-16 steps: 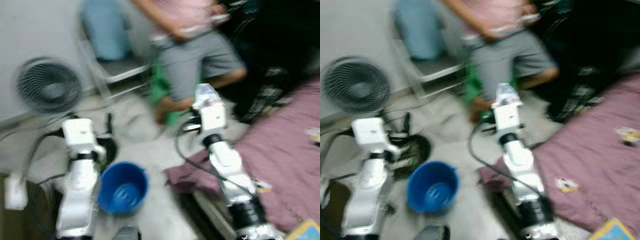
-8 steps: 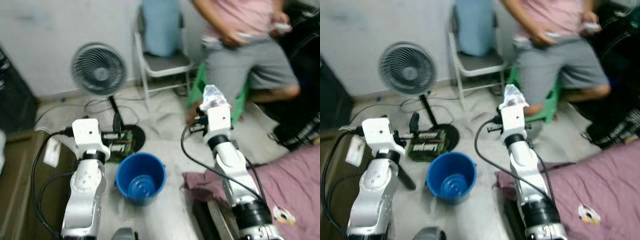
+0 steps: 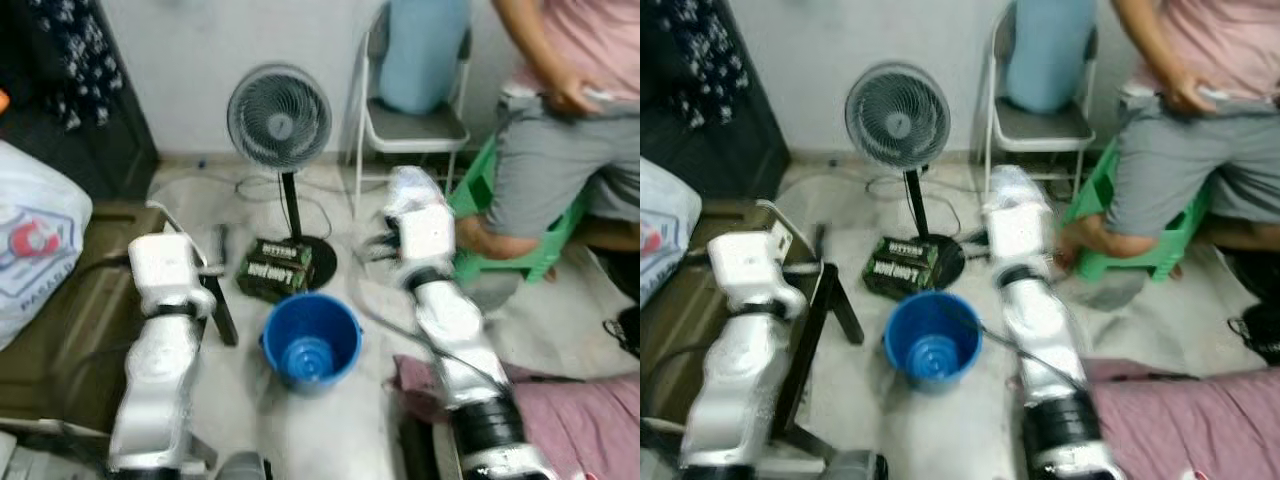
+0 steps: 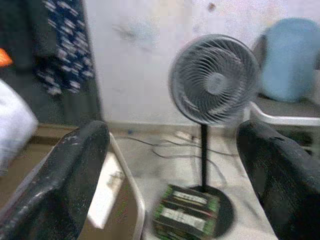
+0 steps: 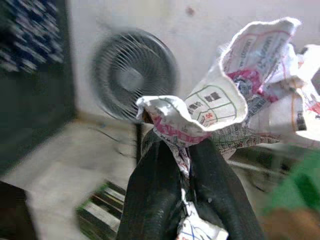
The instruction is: Clean up the room
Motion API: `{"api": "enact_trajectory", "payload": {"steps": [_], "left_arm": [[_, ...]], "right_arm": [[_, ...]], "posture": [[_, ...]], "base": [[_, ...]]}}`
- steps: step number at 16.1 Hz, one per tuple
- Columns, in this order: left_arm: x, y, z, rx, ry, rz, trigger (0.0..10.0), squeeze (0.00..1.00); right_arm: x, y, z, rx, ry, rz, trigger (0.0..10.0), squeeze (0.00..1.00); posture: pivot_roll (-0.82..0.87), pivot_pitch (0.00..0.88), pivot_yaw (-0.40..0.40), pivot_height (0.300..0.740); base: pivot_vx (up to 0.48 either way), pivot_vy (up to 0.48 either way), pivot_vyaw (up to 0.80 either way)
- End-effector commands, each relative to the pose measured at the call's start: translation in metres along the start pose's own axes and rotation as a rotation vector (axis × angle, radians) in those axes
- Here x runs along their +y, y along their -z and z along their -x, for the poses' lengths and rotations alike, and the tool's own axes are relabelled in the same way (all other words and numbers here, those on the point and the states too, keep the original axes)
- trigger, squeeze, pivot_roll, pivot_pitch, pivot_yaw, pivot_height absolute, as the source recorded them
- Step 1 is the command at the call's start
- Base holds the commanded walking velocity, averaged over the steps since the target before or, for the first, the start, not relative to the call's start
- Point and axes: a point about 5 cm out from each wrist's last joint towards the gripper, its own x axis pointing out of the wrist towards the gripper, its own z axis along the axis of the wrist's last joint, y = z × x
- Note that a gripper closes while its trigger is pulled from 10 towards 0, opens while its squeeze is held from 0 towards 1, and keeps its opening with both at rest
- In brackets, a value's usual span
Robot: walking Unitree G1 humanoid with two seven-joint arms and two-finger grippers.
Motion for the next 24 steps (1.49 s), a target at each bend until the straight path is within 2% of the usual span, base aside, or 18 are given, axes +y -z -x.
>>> {"api": "enact_trajectory", "payload": {"steps": [1,6,11,19,24], "left_arm": [[-0.0080,-0.0018,-0.0003,-0.006,0.026,0.015,10.0,0.00],[-0.0079,-0.0021,-0.0004,-0.007,0.029,0.018,10.0,0.00],[-0.0109,-0.0028,0.0000,-0.010,0.057,0.039,10.0,0.00],[-0.0126,-0.0051,0.0011,-0.024,0.087,0.046,10.0,0.00],[-0.0118,-0.0055,0.0017,-0.026,0.094,0.044,10.0,0.00]], "right_arm": [[-0.0116,0.0025,0.0025,0.010,0.031,0.008,10.0,0.00],[-0.0108,0.0022,0.0017,0.010,0.028,0.015,10.0,0.00],[-0.0136,0.0030,0.0016,0.012,0.049,-0.009,10.0,0.00],[-0.0095,0.0014,0.0009,0.001,0.025,-0.005,10.0,0.00],[-0.0082,0.0021,0.0013,0.003,0.028,-0.008,10.0,0.00]], "posture": [[-0.02,0.000,-0.015,0.740],[-0.02,0.000,-0.016,0.740],[-0.02,0.000,-0.016,0.740],[-0.02,0.000,-0.014,0.740],[-0.01,0.000,-0.013,0.740]], "base": [[0.000,0.000,0.00],[0.000,0.000,0.64],[0.000,0.000,0.00],[0.030,0.000,0.00],[0.243,0.000,0.68]]}}
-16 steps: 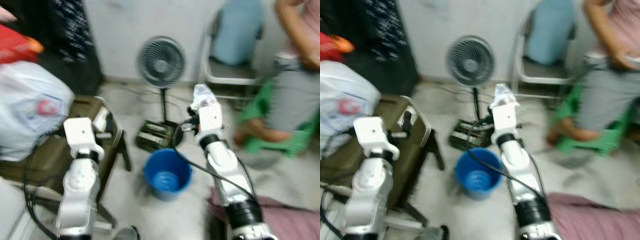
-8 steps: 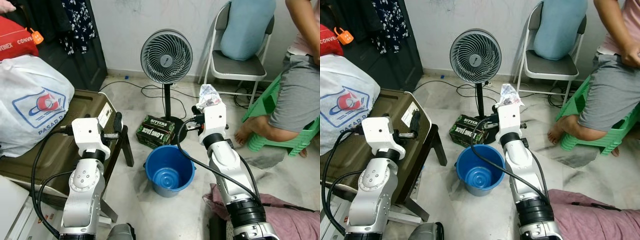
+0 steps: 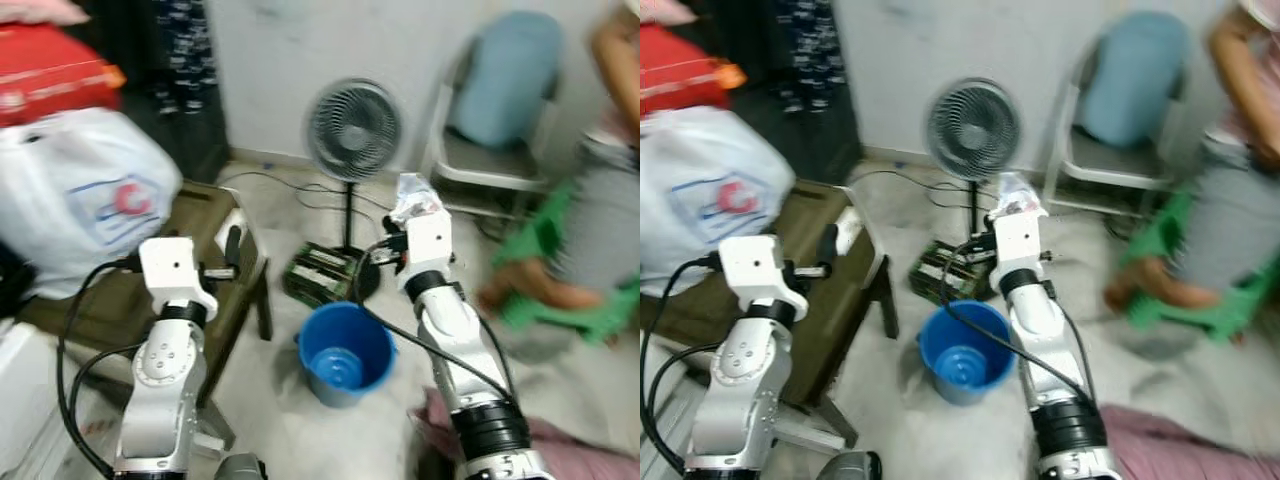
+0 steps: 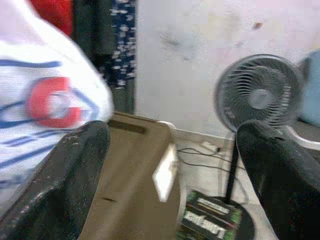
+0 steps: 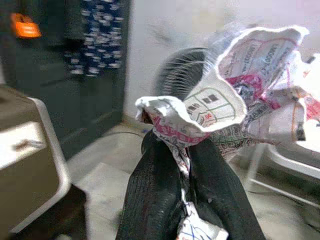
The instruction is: Clean up the room
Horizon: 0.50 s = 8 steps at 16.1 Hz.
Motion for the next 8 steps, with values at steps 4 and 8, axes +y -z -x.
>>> {"api": "enact_trajectory", "payload": {"steps": [4,8], "left_arm": [[-0.0007,-0.0032,0.0000,-0.012,0.009,0.003,10.0,0.00],[-0.0007,-0.0031,-0.0001,-0.008,0.004,0.003,10.0,0.00]], "right_arm": [[-0.0034,-0.0026,-0.0026,-0.004,0.013,0.004,10.0,0.00],[-0.0045,-0.0005,-0.0030,0.010,0.027,-0.004,10.0,0.00]], "posture": [[-0.02,0.000,-0.011,0.740],[-0.01,0.000,-0.010,0.740]], "base": [[0.260,0.000,0.15],[0.000,0.000,0.00]]}}
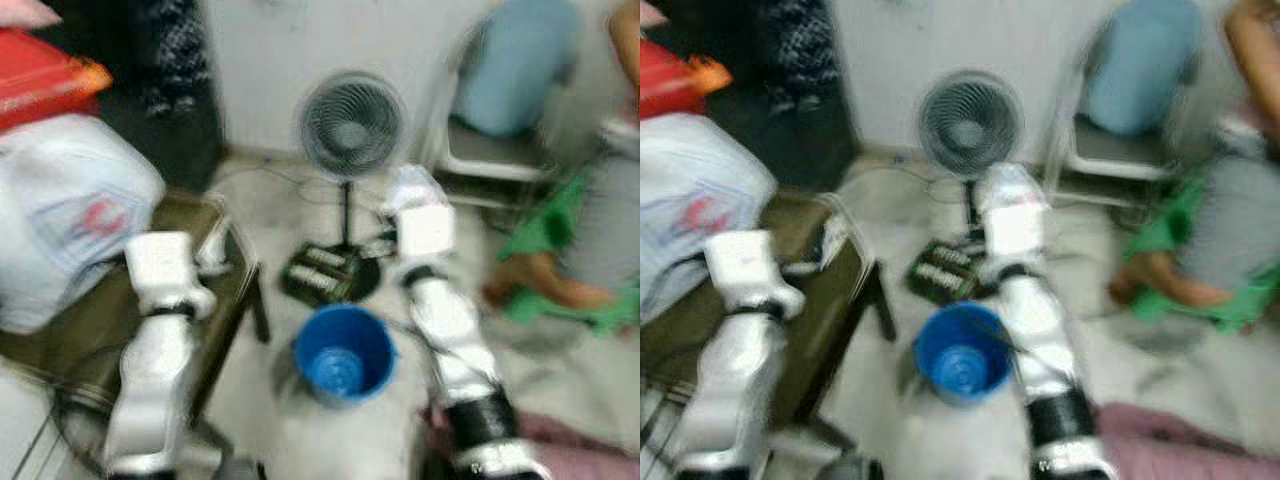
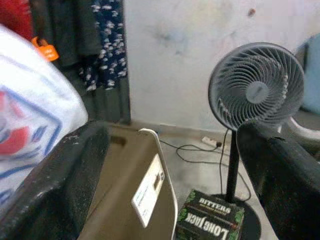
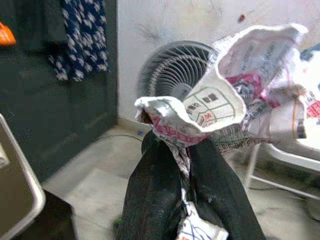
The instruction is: Clean up the room
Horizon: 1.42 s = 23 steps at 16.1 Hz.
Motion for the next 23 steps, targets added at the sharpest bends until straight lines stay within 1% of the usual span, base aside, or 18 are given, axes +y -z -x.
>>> {"api": "enact_trajectory", "payload": {"steps": [1,2,6,8,12,23], "left_arm": [[-0.0100,-0.0031,-0.0011,-0.012,0.035,0.016,10.0,0.00],[-0.0103,-0.0032,-0.0012,-0.014,0.036,0.016,10.0,0.00],[-0.0112,-0.0044,-0.0001,-0.026,0.052,0.020,10.0,0.00],[-0.0116,-0.0048,0.0001,-0.031,0.055,0.019,10.0,0.00],[-0.0120,-0.0048,0.0004,-0.031,0.059,0.019,10.0,0.00],[-0.0127,-0.0051,0.0005,-0.033,0.069,0.024,10.0,0.00]], "right_arm": [[-0.0141,0.0065,0.0033,0.032,0.045,0.008,10.0,0.00],[-0.0144,0.0065,0.0032,0.033,0.046,0.008,10.0,0.00],[-0.0139,0.0062,0.0028,0.031,0.041,0.014,10.0,0.00],[-0.0130,0.0055,0.0027,0.026,0.032,0.020,10.0,0.00],[-0.0123,0.0056,0.0026,0.026,0.030,0.027,10.0,0.00],[-0.0124,0.0069,0.0021,0.034,0.037,0.022,10.0,0.00]], "posture": [[-0.02,0.000,-0.011,0.740],[-0.02,0.000,-0.011,0.740],[-0.02,0.000,-0.014,0.740],[-0.02,0.000,-0.014,0.740],[-0.02,0.000,-0.012,0.740],[-0.02,0.000,-0.014,0.740]], "base": [[0.000,0.000,0.00],[0.000,0.000,-0.48],[0.000,0.000,0.00],[0.281,0.000,0.00],[0.292,0.000,0.51],[0.314,0.000,0.00]]}}
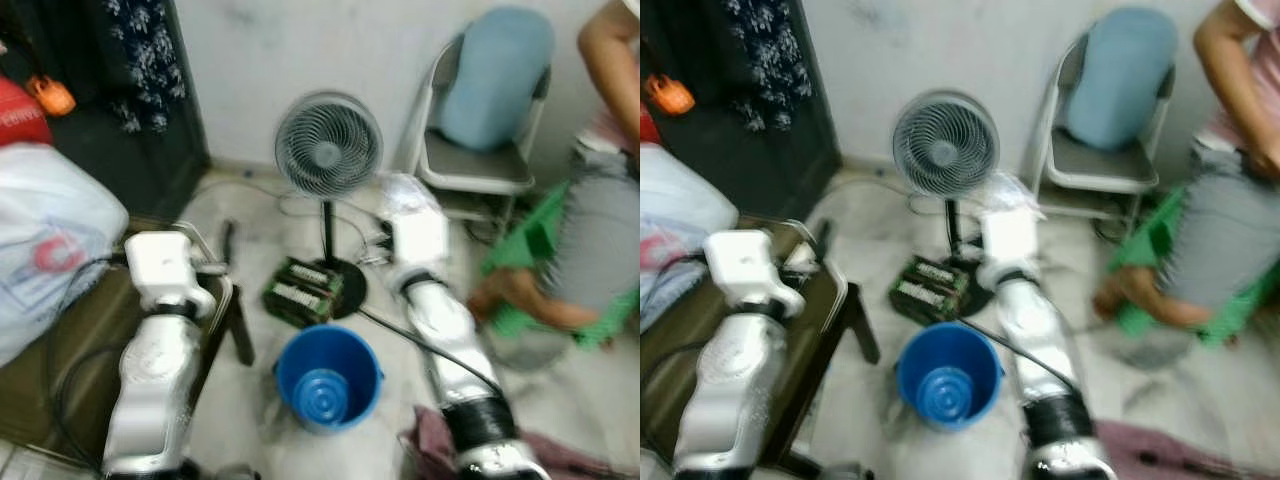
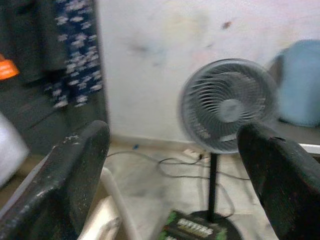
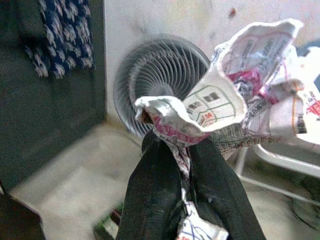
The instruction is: Clean up the room
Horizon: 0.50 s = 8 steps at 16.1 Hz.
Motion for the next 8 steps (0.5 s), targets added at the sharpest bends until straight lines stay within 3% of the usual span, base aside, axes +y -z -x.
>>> {"api": "enact_trajectory", "payload": {"steps": [1,3,8], "left_arm": [[-0.0105,-0.0036,-0.0017,-0.016,0.041,0.016,10.0,0.00],[-0.0106,-0.0033,-0.0022,-0.014,0.038,0.016,10.0,0.00],[-0.0090,-0.0019,-0.0034,-0.004,0.018,0.004,10.0,0.00]], "right_arm": [[-0.0159,0.0020,0.0034,0.008,0.050,0.014,10.0,0.00],[-0.0162,0.0020,0.0029,0.008,0.049,0.017,10.0,0.00],[-0.0139,0.0010,0.0017,-0.001,0.041,0.026,10.0,0.00]], "posture": [[-0.02,0.000,-0.014,0.740],[-0.02,0.000,-0.015,0.740],[-0.01,0.000,-0.016,0.740]], "base": [[0.349,0.000,0.00],[0.341,0.000,0.00],[0.000,0.000,0.80]]}}
